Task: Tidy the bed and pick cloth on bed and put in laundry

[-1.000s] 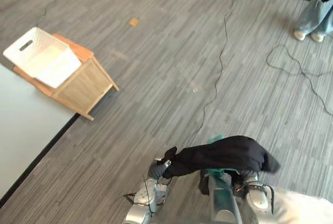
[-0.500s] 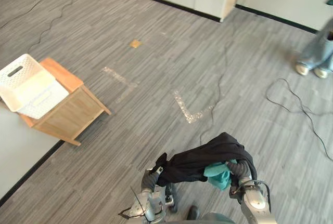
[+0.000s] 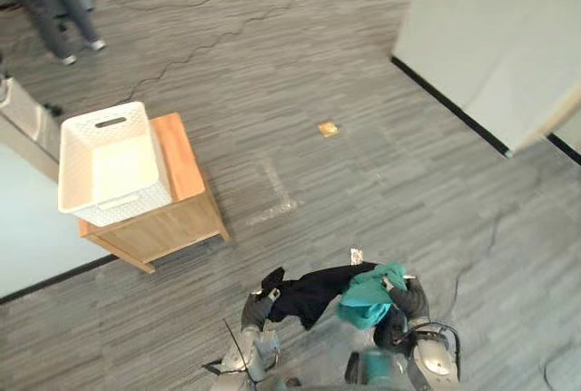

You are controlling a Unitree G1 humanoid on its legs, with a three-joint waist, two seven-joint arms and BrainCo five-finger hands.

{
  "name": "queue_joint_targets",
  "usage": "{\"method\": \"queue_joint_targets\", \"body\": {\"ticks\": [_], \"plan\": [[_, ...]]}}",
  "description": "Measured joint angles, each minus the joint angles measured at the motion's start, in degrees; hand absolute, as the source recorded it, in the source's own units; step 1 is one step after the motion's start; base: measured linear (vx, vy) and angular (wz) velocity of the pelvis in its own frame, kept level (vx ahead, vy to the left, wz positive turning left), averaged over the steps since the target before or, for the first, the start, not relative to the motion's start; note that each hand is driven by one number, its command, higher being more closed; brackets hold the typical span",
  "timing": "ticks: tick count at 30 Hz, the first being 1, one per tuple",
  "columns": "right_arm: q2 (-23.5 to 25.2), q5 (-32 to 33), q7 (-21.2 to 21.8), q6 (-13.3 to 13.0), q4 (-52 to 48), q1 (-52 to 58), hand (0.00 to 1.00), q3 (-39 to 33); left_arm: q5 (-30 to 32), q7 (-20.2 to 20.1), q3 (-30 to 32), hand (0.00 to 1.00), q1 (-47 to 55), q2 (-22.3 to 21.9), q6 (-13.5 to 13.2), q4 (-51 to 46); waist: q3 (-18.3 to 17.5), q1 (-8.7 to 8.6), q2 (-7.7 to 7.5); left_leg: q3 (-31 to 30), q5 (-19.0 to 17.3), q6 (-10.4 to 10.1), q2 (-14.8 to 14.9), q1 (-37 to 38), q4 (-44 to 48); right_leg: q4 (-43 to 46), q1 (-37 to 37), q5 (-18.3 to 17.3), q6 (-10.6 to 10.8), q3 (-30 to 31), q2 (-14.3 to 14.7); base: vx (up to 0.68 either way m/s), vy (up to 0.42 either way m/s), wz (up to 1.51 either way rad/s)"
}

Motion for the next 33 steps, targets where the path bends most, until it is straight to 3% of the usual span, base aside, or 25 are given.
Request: {"method": "queue_joint_targets", "body": {"ticks": [1, 2, 3, 4, 5, 6, 7, 8, 9, 10, 12, 14, 15, 16, 18, 19, 20, 21, 22, 23, 24, 26, 27, 31, 33], "plan": [[0.0, 0.0, 0.0, 0.0, -0.2, 0.0, 1.0, 0.1, 0.1, 0.0, 0.0, 1.0, 0.1, 0.1, 0.0, 0.1, 0.2, -0.02, 0.34, -0.9, -0.8, -1.5, 1.0, 0.9, 0.0, -7.7, -0.2, 3.1, 0.9, 1.3, 0.2, 0.73, -0.363, 1.12], [0.2, 0.0, 0.0, 0.0, -1.1, 0.0, 1.0, 0.5, 0.4, 0.0, 0.3, 1.0, 0.2, 0.3, 0.0, 0.2, 0.1, 0.11, -0.31, -2.3, -2.5, -4.4, 2.0, 3.0, 0.0, -19.5, -1.1, 8.3, 3.2, 4.8, -0.4, 0.79, -0.44, 1.2], [0.4, 0.0, 0.0, 0.0, -2.7, 0.1, 1.0, 1.1, 1.1, 0.0, 0.6, 1.0, 1.1, 0.7, 0.0, 0.2, -0.3, 0.07, -2.11, -3.9, -4.4, -7.6, 2.8, 5.5, 0.2, -25.2, -1.8, 10.3, 4.3, 8.3, -1.2, 0.81, -0.481, 1.21], [0.2, 0.0, 0.0, 0.0, -3.3, 0.1, 1.0, 1.6, 1.3, 0.0, 0.7, 1.0, 1.3, 0.6, 0.0, 0.9, -0.1, -0.04, -2.02, -5.3, -5.2, -8.7, 3.6, 6.7, 0.9, -23.2, -2.1, 15.7, 5.1, 9.5, -0.8, 0.85, -0.505, 1.15], [-0.5, 0.0, 0.1, 0.1, -3.5, -0.3, 1.0, 2.2, 1.4, 0.0, 0.7, 1.0, 2.1, -0.1, 0.2, 2.1, -0.5, -0.33, 0.43, -7.3, -4.7, -9.3, 7.3, 6.2, 5.1, -16.8, -2.6, 19.9, 3.6, 9.5, 1.3, 0.65, -0.401, 0.84], [-0.9, 0.0, 0.3, 0.1, -3.7, -0.5, 1.0, 2.3, 1.4, -0.1, 1.0, 1.0, 2.7, -1.0, 0.2, 2.2, -0.9, -0.32, 1.8, -8.1, -3.6, -9.1, 9.0, 4.6, 8.8, -13.4, -3.2, 19.0, 3.0, 8.7, 2.9, 0.78, -0.499, 0.64], [-1.8, 0.1, 1.3, 0.0, -3.9, -1.4, 1.0, 2.9, 1.3, -0.1, 1.7, 1.0, 4.2, -2.6, 0.0, 2.0, -0.8, 0.24, 4.27, -8.3, 1.7, -8.9, 12.1, 0.8, 18.2, -9.0, -2.7, 14.2, 0.4, 6.0, 5.0, 0.74, -0.51, 0.35], [-2.6, 0.2, 2.3, 0.0, -3.9, -2.1, 1.0, 4.1, 1.2, -0.2, 2.5, 1.0, 4.7, -3.3, 0.1, 2.3, -0.4, 0.39, 5.07, -7.8, 13.3, -9.3, 14.7, -4.7, 29.3, -7.7, -0.1, 10.9, -2.0, 4.4, 6.4, 0.88, -0.557, 0.24], [-2.6, 0.4, 2.4, -0.1, -3.9, -2.2, 1.0, 4.9, 1.2, -0.3, 2.8, 1.0, 5.2, -3.3, 0.2, 2.5, -0.1, 0.44, 5.21, -7.6, 18.7, -10.4, 16.0, -7.6, 34.5, -8.8, 2.3, 9.8, -2.8, 3.4, 7.1, 0.85, -0.494, 0.44], [-2.6, 0.7, 2.2, -0.2, -4.1, -2.2, 1.0, 5.2, 0.8, 0.0, 3.3, 1.0, 4.7, -3.4, 0.2, 2.2, 1.1, 1.44, 5.25, -4.9, 16.4, -8.5, 18.9, -14.6, 49.3, -13.5, 9.8, 9.0, -3.8, 1.5, 8.9, 0.66, -0.365, 0.34], [-2.3, 0.7, 2.0, -0.4, -4.1, -2.3, 1.0, 5.2, 0.7, 0.0, 3.6, 1.0, 4.8, -3.3, 0.0, 1.3, 2.4, 3.16, 3.59, 2.5, 10.4, -5.7, 19.7, -19.9, 57.1, -19.5, 18.6, 8.6, -4.5, 1.3, 9.4, 0.64, -0.361, 0.26], [-2.6, 0.7, 1.8, -1.5, -4.1, -2.9, 1.0, 4.9, 0.7, 0.0, 3.6, 1.0, 4.9, -3.4, -0.1, -0.4, 2.6, 3.54, 2.92, 8.2, 5.6, -7.2, 18.3, -24.5, 53.8, -24.8, 25.0, 8.3, -4.8, -0.1, 9.2, 0.46, -0.204, 0.33], [-2.7, 0.7, 1.9, -1.5, -3.8, -3.8, 1.0, 4.9, 0.7, 0.0, 4.0, 1.0, 5.0, -3.4, -0.1, -1.3, 2.7, 3.52, 2.93, 12.1, 3.2, -8.5, 17.3, -26.9, 47.4, -27.0, 27.4, 7.9, -4.6, -1.4, 8.9, 0.44, -0.125, 0.3], [-2.7, 0.7, 1.9, -1.5, -3.6, -4.2, 1.0, 4.8, 0.7, 0.0, 4.1, 1.0, 5.1, -3.4, -0.1, -1.9, 2.7, 3.63, 2.88, 14.7, 2.8, -8.7, 17.0, -27.6, 42.8, -27.9, 28.5, 7.6, -4.4, -2.0, 8.7, 0.52, -0.104, 0.37], [-2.9, 0.6, 1.8, -1.5, -3.5, -4.1, 1.0, 4.3, 0.7, 0.0, 4.6, 1.0, 6.2, -3.4, -0.1, -4.6, 2.6, 3.34, 2.93, 29.3, 3.6, -8.3, 16.5, -27.8, 27.0, -30.2, 32.9, 5.1, -2.4, -6.7, 8.2, 0.49, -0.03, 0.79], [-2.9, 0.6, 1.8, -1.5, -3.5, -3.8, 1.0, 3.8, 0.7, 0.0, 4.5, 1.0, 6.5, -3.4, -0.1, -5.3, 2.5, 3.19, 2.9, 34.5, 5.5, -7.0, 16.2, -27.0, 23.5, -29.9, 33.8, 3.8, -1.7, -8.6, 8.0, 0.45, 0.011, 1.36], [-2.9, 0.5, 1.2, -1.5, -3.4, -3.5, 1.0, 2.8, 0.7, 0.0, 4.5, 1.0, 7.2, -3.4, -0.1, -6.4, 2.2, 2.95, 2.86, 43.3, 7.7, -1.8, 15.5, -25.1, 18.6, -27.4, 35.4, 0.0, -0.2, -12.3, 7.7, 0.44, 0.044, 1.6], [-2.2, 0.5, 0.6, -1.5, -2.6, -3.6, 1.0, 2.0, 0.7, 0.0, 5.2, 1.0, 7.7, -3.2, -0.1, -6.8, 0.7, 3.01, 1.23, 45.9, 3.3, 5.0, 13.1, -23.7, 16.3, -22.0, 35.2, -5.0, 1.2, -16.0, 5.9, 0.45, 0.061, 1.67], [-2.1, 0.4, 0.3, -1.5, -2.1, -3.8, 1.0, 1.8, 0.7, 0.0, 5.5, 1.0, 8.0, -3.2, 0.0, -6.5, -0.2, 2.71, 0.65, 44.5, 1.5, 6.6, 10.6, -23.7, 14.8, -18.1, 35.0, -6.6, 2.0, -17.2, 4.7, 0.49, 0.092, 1.78], [-1.8, 0.2, -0.2, -1.2, -1.2, -4.5, 1.0, 1.3, 0.9, 0.1, 6.1, 1.0, 7.9, -3.3, 0.5, -5.5, -0.6, 2.47, -1.8, 41.9, 1.1, 6.5, 6.6, -22.8, 12.0, -7.3, 32.5, -7.3, 2.5, -18.5, 0.6, 0.52, 0.101, 1.62], [-1.3, -0.1, -0.3, -1.2, -1.1, -5.4, 1.0, 0.9, 1.0, 0.0, 6.2, 1.0, 8.8, -2.7, 0.5, -6.0, -0.9, 2.5, -3.57, 39.7, 1.6, 7.3, 3.2, -21.0, 8.6, 7.3, 27.5, -4.2, 1.6, -17.0, -3.7, 0.52, 0.103, 1.52], [-0.2, -0.1, -0.5, -1.2, -1.1, -7.1, 1.0, -1.0, 1.6, 0.1, 6.3, 1.0, 9.3, -1.9, 1.6, -6.1, -0.8, 1.83, -4.52, 34.9, 1.9, 6.9, 0.7, -17.4, 6.9, 24.1, 21.5, -2.7, 1.5, -11.1, -6.8, 0.54, 0.034, 1.39], [0.3, -0.2, -1.3, -1.2, -1.1, -7.9, 1.0, -1.5, 2.3, 0.2, 6.3, 1.0, 9.2, -1.1, 1.9, -6.1, -0.7, 1.81, -4.33, 32.1, 2.0, 6.7, 0.1, -13.7, 5.1, 29.1, 19.6, -2.8, 1.3, -8.6, -6.8, 0.55, -0.018, 1.38], [0.2, -1.5, -2.8, -2.5, -2.6, -8.6, 1.0, -3.2, 3.4, 0.2, 6.8, 1.0, 9.2, 0.9, 1.8, -12.2, -0.8, 1.36, -3.86, 22.0, 3.4, 4.4, 0.1, -7.3, 0.4, 23.9, 13.6, -3.5, 0.1, -6.6, -6.4, 0.48, -0.132, 1.42], [-0.2, -2.3, -2.9, -2.5, -2.9, -9.4, 1.0, -5.5, 3.9, 0.1, 7.9, 1.0, 9.6, 1.8, 1.7, -21.5, -1.0, 0.55, -4.89, 15.8, 4.0, 3.2, 0.5, -6.9, -0.5, 10.0, 9.7, -3.4, 0.1, -3.7, -5.8, 0.42, -0.306, 1.6]]}}
